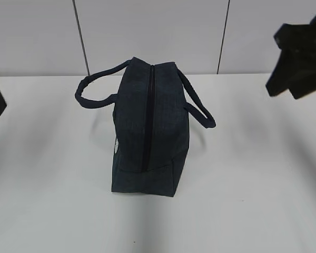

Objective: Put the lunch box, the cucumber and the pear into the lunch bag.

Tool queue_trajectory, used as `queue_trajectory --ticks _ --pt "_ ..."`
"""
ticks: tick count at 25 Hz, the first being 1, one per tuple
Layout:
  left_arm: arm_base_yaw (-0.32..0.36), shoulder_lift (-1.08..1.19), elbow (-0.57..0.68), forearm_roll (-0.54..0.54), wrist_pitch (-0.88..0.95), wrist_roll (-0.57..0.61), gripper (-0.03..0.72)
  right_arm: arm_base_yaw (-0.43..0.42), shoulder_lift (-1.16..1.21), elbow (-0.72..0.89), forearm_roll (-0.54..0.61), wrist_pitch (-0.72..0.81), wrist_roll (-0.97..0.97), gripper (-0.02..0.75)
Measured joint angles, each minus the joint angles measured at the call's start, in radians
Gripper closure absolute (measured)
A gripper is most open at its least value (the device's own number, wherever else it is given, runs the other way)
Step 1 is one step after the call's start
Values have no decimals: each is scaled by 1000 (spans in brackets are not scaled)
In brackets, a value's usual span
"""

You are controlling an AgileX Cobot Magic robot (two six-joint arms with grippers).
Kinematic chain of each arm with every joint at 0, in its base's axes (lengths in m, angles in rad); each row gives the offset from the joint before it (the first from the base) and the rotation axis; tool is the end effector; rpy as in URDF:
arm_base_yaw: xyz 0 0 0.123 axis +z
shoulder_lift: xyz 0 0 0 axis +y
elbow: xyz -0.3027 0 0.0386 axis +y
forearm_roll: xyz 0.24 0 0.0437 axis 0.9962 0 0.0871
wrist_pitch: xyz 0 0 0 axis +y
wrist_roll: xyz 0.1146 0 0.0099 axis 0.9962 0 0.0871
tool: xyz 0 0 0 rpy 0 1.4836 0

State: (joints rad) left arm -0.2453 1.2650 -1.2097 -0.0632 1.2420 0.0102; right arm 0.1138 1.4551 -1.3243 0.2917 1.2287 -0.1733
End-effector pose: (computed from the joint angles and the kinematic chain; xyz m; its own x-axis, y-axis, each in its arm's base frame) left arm 0.2197 -0.0621 0.3462 -0.9101 0.2173 -0.3529 0.2536 0.9655 -0.0595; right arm 0.2756 0.0629 0.3348 -0.9290 -0.1768 -0.3253 -0.2604 0.9365 0.2347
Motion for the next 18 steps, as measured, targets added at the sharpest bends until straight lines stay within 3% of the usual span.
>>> queue_trajectory --ticks 7,18 --pt "0 -287 188 13 1 0 127 0 -315 214 -84 7 23 384" --pt "-9 -691 429 21 -33 -65 127 0 -769 333 -150 25 109 384"
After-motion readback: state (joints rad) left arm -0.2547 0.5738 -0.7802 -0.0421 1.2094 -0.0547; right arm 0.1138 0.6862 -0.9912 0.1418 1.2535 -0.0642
